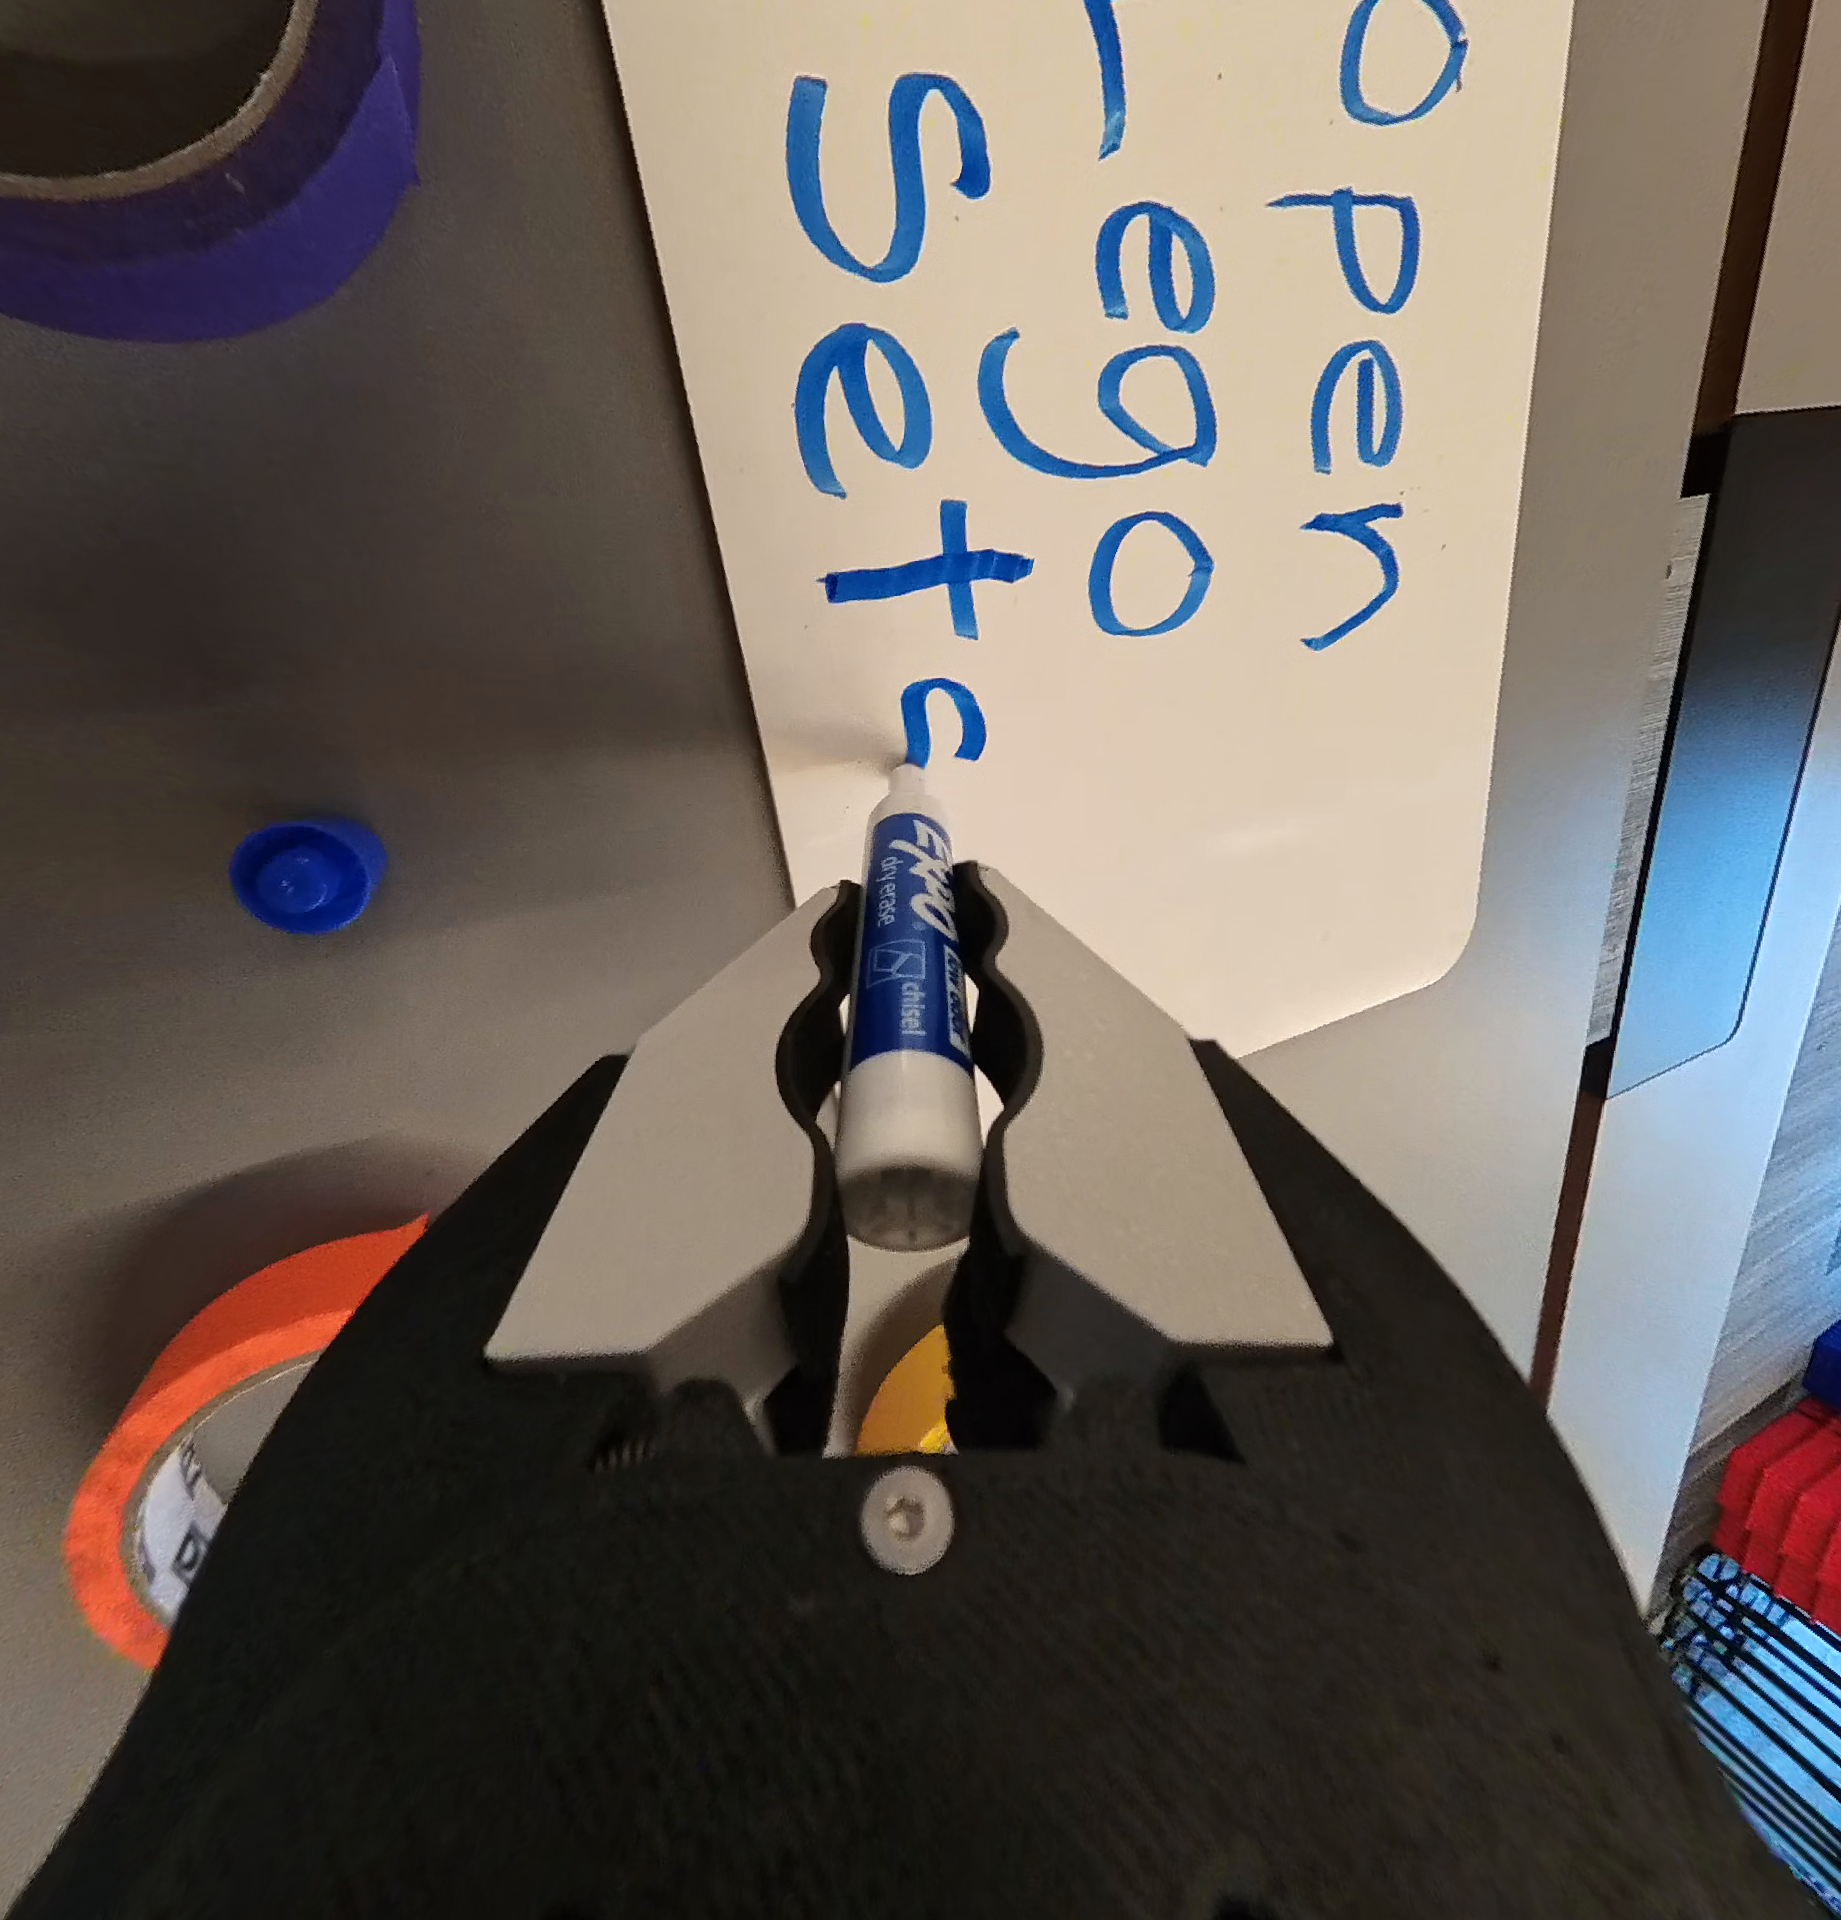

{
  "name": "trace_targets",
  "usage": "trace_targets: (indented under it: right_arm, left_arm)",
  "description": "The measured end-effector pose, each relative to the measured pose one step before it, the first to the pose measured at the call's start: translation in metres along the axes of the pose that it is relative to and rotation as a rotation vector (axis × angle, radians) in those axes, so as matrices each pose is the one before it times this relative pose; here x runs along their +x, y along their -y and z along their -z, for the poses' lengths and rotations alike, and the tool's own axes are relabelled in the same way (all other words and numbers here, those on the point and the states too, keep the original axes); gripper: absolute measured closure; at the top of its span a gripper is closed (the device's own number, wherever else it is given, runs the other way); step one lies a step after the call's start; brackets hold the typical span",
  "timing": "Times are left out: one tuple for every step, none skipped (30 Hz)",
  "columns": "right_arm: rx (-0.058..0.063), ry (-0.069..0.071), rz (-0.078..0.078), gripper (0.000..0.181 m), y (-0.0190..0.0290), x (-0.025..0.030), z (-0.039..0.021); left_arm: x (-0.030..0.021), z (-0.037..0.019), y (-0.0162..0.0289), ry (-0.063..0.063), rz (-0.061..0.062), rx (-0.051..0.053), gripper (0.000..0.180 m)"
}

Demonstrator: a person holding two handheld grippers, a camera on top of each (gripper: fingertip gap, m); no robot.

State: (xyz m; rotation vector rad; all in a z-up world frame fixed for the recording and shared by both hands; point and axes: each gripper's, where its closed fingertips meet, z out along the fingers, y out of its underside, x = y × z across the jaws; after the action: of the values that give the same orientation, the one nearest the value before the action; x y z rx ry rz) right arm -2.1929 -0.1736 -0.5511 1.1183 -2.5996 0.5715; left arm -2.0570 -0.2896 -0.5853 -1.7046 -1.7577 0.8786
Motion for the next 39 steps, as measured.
trace_targets:
  right_arm:
    - [-0.0015, 0.0011, -0.0017, 0.163, -0.00051, -0.00127, 0.00073]
    - [-0.0008, 0.001, -0.0005, 0.163, -0.00008, -0.00111, 0.00056]
    - [-0.0012, 0.0008, 0.0018, 0.163, 0.00026, -0.00111, 0.00043]
    - [0.0006, 0.001, 0.004, 0.163, 0.00113, -0.00106, 0.00017]
    - [0.0042, 0.0016, 0.0029, 0.163, 0.00186, -0.00112, -0.00007]
    - [0.0067, 0.0029, 0.002, 0.163, 0.00264, -0.00121, -0.00033]
    - [0.0058, 0.0024, 0.0033, 0.163, 0.0028, -0.00104, -0.00036]
    - [0.0047, -0.0012, 0.0049, 0.163, 0.00261, -0.00051, -0.0007]
    - [0.0033, -0.0026, 0.0042, 0.163, 0.0021, 0.00005, -0.00068]
    - [0.001, -0.0007, 0.0003, 0.163, 0.00126, 0.00032, -0.00049]
    - [-0.0002, 0.0007, 0.0, 0.163, 0.00045, 0.00013, -0.00011]
    - [0.0051, -0.0014, 0.0047, 0.163, 0.00013, 0.00011, 0.0009]
    - [0.016, -0.011, 0.0065, 0.163, 0.00122, 0.00098, 0.00327]
    - [0.0198, -0.0171, 0.0002, 0.163, 0.00249, 0.00214, 0.00606]
    - [0.0231, -0.0169, -0.0049, 0.163, 0.00328, 0.00224, 0.0077]
    - [0.0209, -0.0101, -0.0059, 0.163, 0.00314, 0.00085, 0.0081]
    - [0.0088, -0.005, -0.0044, 0.163, 0.00126, -0.00079, 0.00725]
    - [-0.003, -0.0029, 0.0032, 0.163, -0.00079, -0.00186, 0.00609]
    - [-0.0023, -0.0126, 0.0059, 0.163, -0.00173, -0.00074, 0.00563]
    - [0.0101, -0.0138, -0.0058, 0.163, -0.00148, -0.00012, 0.00536]
    - [0.0119, -0.0018, -0.0237, 0.163, -0.00237, -0.00097, 0.00531]
    - [0.0091, -0.0057, -0.0347, 0.163, -0.00321, 0.00025, 0.00568]
    - [0.0206, -0.0161, -0.0361, 0.163, -0.00244, 0.00193, 0.00633]
    - [0.0248, -0.016, -0.0336, 0.163, -0.00226, 0.00181, 0.00693]
    - [0.0232, -0.0178, -0.0353, 0.163, -0.00252, 0.00226, 0.00747]
    - [0.0261, -0.0161, -0.0397, 0.163, -0.0023, 0.00196, 0.00789]
    - [0.0194, -0.0117, -0.0395, 0.163, -0.00274, 0.00131, 0.00844]
    - [0.0124, -0.0111, -0.0311, 0.163, -0.00304, 0.00118, 0.00907]
    - [0.0053, -0.0145, -0.0235, 0.163, -0.00321, 0.00142, 0.00976]
    - [0.0036, -0.0114, -0.0175, 0.163, -0.00239, 0.00062, 0.0102]
    - [0.01, -0.0052, -0.0131, 0.164, -0.00064, -0.00078, 0.01036]
    - [0.011, -0.0044, -0.016, 0.164, 0.00011, -0.00129, 0.01032]
    - [0.0078, 0.0051, -0.0228, 0.163, -0.00005, -0.00297, 0.0095]
    - [0.0098, 0.0144, -0.0234, 0.163, 0.00094, -0.00492, 0.00925]
    - [0.0167, 0.0017, -0.0155, 0.163, 0.00237, -0.00361, 0.00967]
    - [0.0114, -0.01, -0.0152, 0.163, 0.00226, -0.00162, 0.00963]
    - [0.0043, -0.004, -0.017, 0.163, 0.00157, -0.00163, 0.00916]
    - [0.0064, -0.0111, -0.0178, 0.163, 0.00143, 0.00034, 0.00902]
    - [0.0109, -0.0098, -0.0196, 0.163, 0.00201, 0.00118, 0.00895]
  left_arm:
    - [0.00001, 0.0, 0.0, 0.0, 0.0, 0.0, 0.114]
    - [0.0, 0.0, 0.0, 0.0, 0.0, 0.0, 0.114]
    - [0.00009, 0.00009, -0.00007, 0.0, 0.0, 0.0, 0.114]
    - [0.00001, -0.00006, -0.00008, 0.0, 0.0, 0.0, 0.114]
    - [0.0, 0.00007, -0.00006, 0.0, 0.0, 0.0, 0.114]
    - [0.00009, 0.00001, 0.0, 0.0, -0.0001, 0.0, 0.114]
    - [-0.00001, 0.00007, -0.00006, 0.0, 0.0, 0.0, 0.114]
    - [0.00011, 0.00001, 0.0, -0.0001, 0.0, 0.0, 0.114]
    - [0.00008, 0.00008, -0.00006, 0.0, -0.0001, 0.0, 0.114]
    - [0.00006, 0.00001, 0.0, 0.0001, -0.0004, 0.0, 0.114]
    - [0.00009, 0.00015, 0.00002, -0.0001, -0.0002, 0.0, 0.114]
    - [0.00008, 0.00008, -0.00006, 0.0, -0.0002, 0.0, 0.114]
    - [0.00003, 0.00008, -0.00006, 0.0002, -0.0004, 0.0, 0.114]
    - [0.00011, 0.00001, 0.00001, -0.0001, 0.0, 0.0, 0.114]
    - [0.00006, 0.00007, -0.00006, -0.0003, 0.0003, 0.0, 0.114]
    - [0.00006, 0.0, 0.0, -0.0003, 0.0003, 0.0, 0.114]
    - [0.00003, 0.00008, -0.00007, -0.0001, 0.0003, -0.0001, 0.114]
    - [0.00004, 0.0, -0.00001, -0.0001, 0.0003, -0.0001, 0.114]
    - [-0.00009, 0.00022, -0.00009, 0.0004, 0.0012, -0.0002, 0.113]
    - [-0.00094, 0.00017, -0.00013, 0.0054, 0.0046, -0.001, 0.112]
    - [-0.0026, 0.0004, -0.00022, 0.0135, 0.0118, -0.0003, 0.113]
    - [-0.00216, 0.00102, -0.00003, 0.0065, 0.0213, 0.0033, 0.113]
    - [-0.00198, 0.00238, 0.0008, 0.0013, 0.0347, 0.0115, 0.111]
    - [0.00008, 0.00501, 0.00285, -0.0117, 0.0468, 0.0213, 0.11]
    - [0.00324, 0.00836, 0.00566, -0.0247, 0.0469, 0.0244, 0.11]
    - [0.00445, 0.01093, 0.00685, -0.0198, 0.0355, 0.0215, 0.11]
    - [0.00527, 0.01251, 0.00677, -0.0115, 0.0208, 0.0205, 0.11]
    - [0.0059, 0.01317, 0.00502, -0.0026, 0.0077, 0.0137, 0.11]
    - [0.00565, 0.01322, 0.0024, 0.0077, -0.0003, 0.0011, 0.11]
    - [0.00661, 0.01328, 0.00069, 0.0074, -0.0002, -0.0038, 0.11]
    - [0.00887, 0.01334, 0.0005, -0.002, 0.0069, 0.0008, 0.111]
    - [0.01131, 0.01308, 0.00014, -0.0141, 0.0123, 0.0039, 0.112]
    - [0.01252, 0.01262, -0.00004, -0.0184, 0.0171, 0.0065, 0.114]
    - [0.01282, 0.01161, -0.00018, -0.0172, 0.0195, 0.0103, 0.116]
    - [0.01259, 0.01036, -0.00073, -0.015, 0.018, 0.0079, 0.119]
    - [0.01261, 0.00884, -0.00206, -0.0162, 0.0127, 0.0001, 0.122]
    - [0.01227, 0.00678, -0.0033, -0.0163, 0.0089, -0.008, 0.126]
    - [0.01199, 0.0045, -0.00368, -0.0176, 0.0053, -0.0114, 0.127]
    - [0.01087, 0.00237, -0.00323, -0.0133, 0.0021, -0.0108, 0.13]
